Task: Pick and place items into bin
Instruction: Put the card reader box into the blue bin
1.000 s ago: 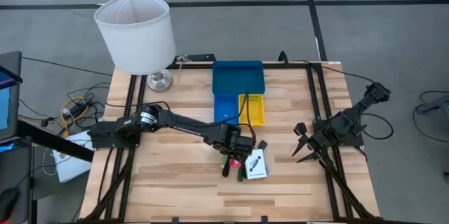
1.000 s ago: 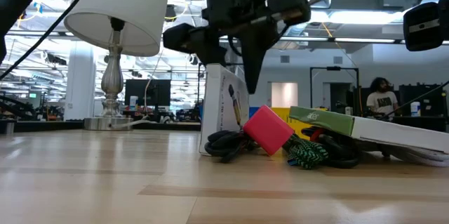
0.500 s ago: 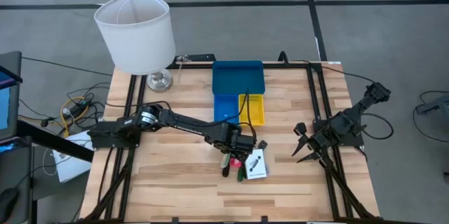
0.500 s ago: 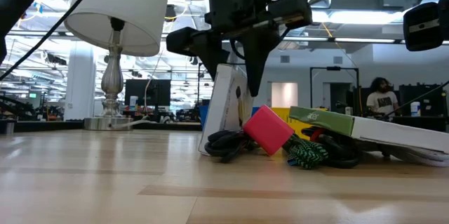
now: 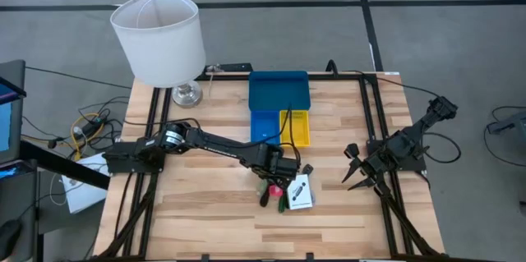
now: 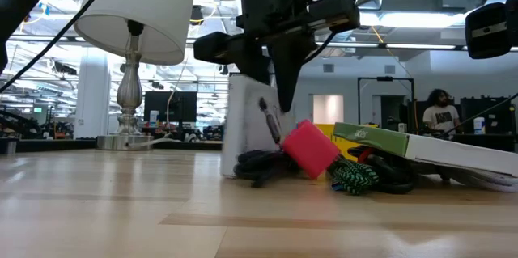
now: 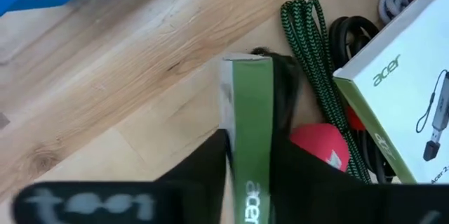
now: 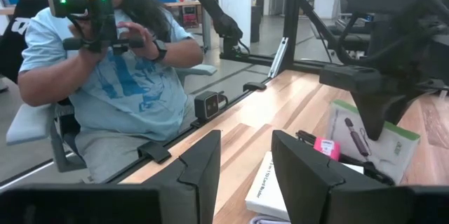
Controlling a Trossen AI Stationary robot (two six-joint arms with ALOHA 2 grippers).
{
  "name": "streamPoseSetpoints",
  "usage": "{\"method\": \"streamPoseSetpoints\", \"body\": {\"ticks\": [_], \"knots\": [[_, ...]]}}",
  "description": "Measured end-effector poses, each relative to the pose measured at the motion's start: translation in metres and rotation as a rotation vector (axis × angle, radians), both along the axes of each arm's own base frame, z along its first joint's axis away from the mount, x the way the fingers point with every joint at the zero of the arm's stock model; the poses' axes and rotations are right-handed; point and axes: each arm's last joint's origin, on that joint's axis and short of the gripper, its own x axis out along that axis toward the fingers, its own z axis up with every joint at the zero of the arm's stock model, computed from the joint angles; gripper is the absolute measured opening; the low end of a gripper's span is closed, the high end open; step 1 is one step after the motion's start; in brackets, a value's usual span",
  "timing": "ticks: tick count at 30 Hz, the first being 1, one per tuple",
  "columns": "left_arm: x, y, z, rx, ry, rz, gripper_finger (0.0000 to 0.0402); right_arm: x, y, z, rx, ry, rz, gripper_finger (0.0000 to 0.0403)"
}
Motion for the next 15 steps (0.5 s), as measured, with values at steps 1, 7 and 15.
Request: {"method": "streamPoseSetpoints", "body": {"ticks": [1,7,15], "knots": [[0.0,0.0,0.0,0.001,0.0,-0.005,0.0063,0.0,0.0,0.0,0.0,0.0,0.0,0.0124],[0.0,0.0,0.0,0.001,0.001,-0.009,0.0027,0.0,0.0,0.0,0.0,0.0,0.0,0.0124],[-0.0003,0.0025,-0.0001,0.005,0.006,0.015,0.0046,0.0,0.0,0.0,0.0,0.0,0.0,0.0124]]}}
